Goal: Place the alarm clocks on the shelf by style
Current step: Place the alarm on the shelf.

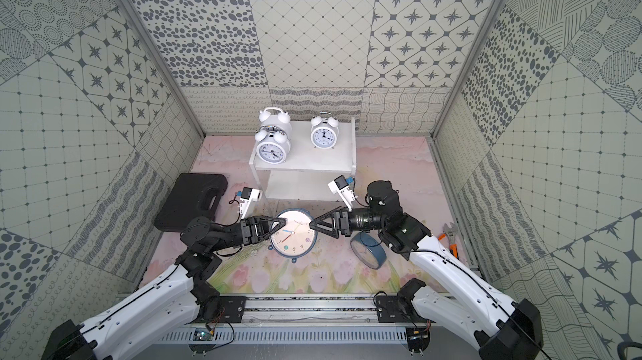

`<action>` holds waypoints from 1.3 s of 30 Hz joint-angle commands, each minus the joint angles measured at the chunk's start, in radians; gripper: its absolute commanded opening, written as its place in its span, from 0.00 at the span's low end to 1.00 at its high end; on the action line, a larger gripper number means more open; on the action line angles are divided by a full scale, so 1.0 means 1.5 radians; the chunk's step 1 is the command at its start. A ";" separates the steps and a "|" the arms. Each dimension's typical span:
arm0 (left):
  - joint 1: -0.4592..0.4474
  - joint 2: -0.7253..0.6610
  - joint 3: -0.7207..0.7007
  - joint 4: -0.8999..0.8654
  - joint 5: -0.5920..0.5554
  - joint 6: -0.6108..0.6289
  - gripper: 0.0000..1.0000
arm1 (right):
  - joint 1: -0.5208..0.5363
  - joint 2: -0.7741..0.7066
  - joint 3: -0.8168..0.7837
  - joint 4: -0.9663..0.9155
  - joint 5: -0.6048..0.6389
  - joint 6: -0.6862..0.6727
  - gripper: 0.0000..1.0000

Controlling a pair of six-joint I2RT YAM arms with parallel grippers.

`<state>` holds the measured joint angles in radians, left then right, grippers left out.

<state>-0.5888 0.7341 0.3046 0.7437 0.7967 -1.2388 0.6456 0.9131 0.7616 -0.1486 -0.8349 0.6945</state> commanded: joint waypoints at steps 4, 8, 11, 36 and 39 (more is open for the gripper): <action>-0.001 0.015 -0.014 0.144 -0.089 -0.036 0.41 | 0.026 -0.106 -0.097 0.124 0.145 0.088 0.84; -0.001 0.045 -0.008 0.189 -0.078 -0.056 0.40 | 0.073 -0.123 -0.124 0.163 0.190 0.105 0.87; -0.001 0.059 -0.011 0.218 -0.082 -0.067 0.39 | 0.108 -0.116 -0.127 0.172 0.224 0.099 0.86; -0.001 0.102 -0.005 0.298 -0.063 -0.113 0.39 | 0.140 -0.086 -0.152 0.273 0.254 0.131 0.57; -0.001 0.108 -0.004 0.299 -0.061 -0.113 0.39 | 0.141 -0.086 -0.154 0.275 0.252 0.129 0.50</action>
<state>-0.5888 0.8860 0.2840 1.0061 0.6712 -1.3827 0.8536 0.7792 0.5148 0.2230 -0.4530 0.8967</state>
